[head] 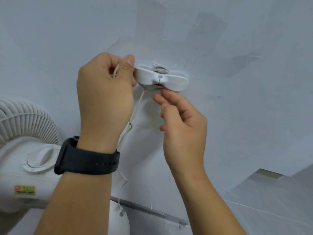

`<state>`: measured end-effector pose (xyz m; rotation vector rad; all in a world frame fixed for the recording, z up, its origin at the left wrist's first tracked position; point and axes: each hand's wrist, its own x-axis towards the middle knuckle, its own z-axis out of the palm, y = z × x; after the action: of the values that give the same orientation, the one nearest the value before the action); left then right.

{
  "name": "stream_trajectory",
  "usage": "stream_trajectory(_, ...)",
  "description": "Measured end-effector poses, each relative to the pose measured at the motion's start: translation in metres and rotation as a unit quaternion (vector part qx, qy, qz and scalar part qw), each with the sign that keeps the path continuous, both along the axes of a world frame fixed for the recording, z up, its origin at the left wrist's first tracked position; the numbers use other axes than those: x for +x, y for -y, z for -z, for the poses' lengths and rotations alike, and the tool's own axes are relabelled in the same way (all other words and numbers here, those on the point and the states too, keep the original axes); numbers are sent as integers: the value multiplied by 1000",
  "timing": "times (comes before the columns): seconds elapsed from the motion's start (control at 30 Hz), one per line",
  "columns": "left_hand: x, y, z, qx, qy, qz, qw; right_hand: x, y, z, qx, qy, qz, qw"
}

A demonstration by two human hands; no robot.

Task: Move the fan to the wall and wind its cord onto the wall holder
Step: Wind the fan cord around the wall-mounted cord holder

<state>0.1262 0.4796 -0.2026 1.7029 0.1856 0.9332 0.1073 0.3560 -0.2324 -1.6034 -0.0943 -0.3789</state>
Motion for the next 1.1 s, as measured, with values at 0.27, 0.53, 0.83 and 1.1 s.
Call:
stream_trajectory(0.27, 1, 6, -3, -74, 39, 29, 996, -2, 0, -1, 28, -8, -11, 1000)
stream_trajectory(0.53, -8, 18, -12, 39, 69, 57, 995, 2, 5, -2, 18, -4, -21, 1000)
stream_trajectory(0.83, -13, 23, -11, 231, 77, 91, 966, 17, 28, -9, -45, 109, 108, 987)
stream_trajectory(1.1, -21, 27, -10, 232, 39, 165, 958, 15, 13, -2, -1, 142, 47, 989)
